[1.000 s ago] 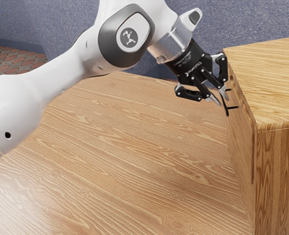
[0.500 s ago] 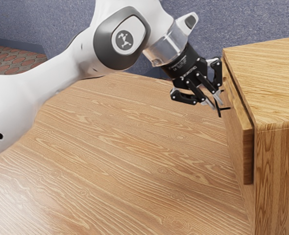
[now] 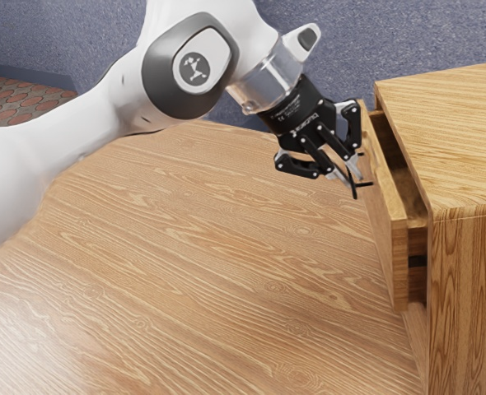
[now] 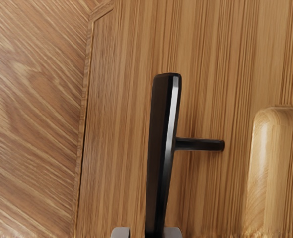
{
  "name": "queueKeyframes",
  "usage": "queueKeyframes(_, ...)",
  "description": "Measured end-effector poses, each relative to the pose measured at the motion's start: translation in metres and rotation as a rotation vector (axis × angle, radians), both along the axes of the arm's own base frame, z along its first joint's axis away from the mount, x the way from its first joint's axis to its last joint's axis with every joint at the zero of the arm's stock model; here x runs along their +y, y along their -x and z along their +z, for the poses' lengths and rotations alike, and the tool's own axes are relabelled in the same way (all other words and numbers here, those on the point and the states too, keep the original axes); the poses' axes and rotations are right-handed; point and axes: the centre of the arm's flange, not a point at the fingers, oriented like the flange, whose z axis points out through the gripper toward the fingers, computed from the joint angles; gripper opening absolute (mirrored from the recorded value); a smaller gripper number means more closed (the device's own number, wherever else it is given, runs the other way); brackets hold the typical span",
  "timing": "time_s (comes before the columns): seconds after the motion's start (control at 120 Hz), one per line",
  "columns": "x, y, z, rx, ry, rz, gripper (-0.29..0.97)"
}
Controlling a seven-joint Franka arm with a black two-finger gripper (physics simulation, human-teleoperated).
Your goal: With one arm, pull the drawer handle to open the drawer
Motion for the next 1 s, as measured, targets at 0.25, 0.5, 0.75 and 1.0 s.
queueKeyframes(0.25,0.004,0.005,0.003,-0.002,0.000,0.002,-0.02)
queueKeyframes(0.5,0.010,0.007,0.000,0.005,-0.007,0.009,-0.02)
queueKeyframes(0.75,0.014,0.011,0.000,0.007,-0.010,0.014,-0.02)
queueKeyframes(1.0,0.022,0.013,-0.001,0.013,-0.013,0.026,-0.02)
